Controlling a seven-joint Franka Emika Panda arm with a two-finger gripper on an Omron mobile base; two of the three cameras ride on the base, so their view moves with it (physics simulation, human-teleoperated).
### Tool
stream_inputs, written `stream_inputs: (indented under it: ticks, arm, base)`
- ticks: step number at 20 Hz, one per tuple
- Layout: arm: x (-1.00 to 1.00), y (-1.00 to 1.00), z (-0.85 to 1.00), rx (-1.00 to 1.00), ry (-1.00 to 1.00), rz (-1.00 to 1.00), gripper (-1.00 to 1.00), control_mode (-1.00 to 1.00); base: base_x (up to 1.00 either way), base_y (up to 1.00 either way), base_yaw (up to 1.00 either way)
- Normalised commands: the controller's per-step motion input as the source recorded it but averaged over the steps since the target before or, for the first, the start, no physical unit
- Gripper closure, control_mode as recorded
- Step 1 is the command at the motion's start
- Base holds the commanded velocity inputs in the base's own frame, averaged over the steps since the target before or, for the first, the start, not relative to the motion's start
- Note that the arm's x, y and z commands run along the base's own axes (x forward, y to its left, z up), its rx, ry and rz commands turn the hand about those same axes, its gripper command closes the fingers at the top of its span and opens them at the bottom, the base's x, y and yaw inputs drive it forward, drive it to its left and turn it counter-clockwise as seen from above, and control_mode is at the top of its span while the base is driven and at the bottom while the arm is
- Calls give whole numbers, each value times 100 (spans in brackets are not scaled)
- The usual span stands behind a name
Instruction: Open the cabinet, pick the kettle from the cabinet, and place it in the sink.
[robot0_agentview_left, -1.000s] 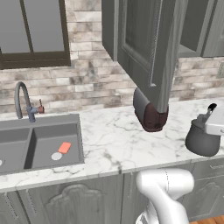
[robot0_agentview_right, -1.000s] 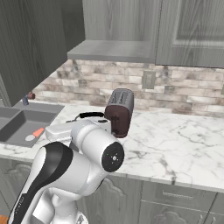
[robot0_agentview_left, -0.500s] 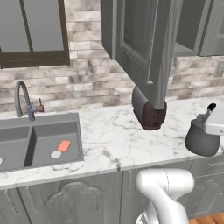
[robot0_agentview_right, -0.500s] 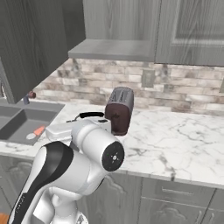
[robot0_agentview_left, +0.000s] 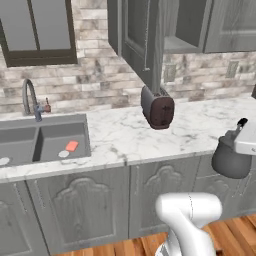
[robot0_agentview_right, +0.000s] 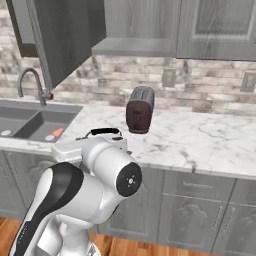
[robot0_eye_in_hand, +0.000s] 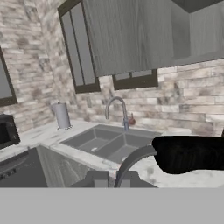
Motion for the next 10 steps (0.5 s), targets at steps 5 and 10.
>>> stream_inputs:
  ticks: [5,10]
  arm:
    - [0,0,0,0,0,0,100,100]
    - [0,0,0,0,0,0,100,100]
  base:
    - [-62,48,0]
    - [-49,64,0]
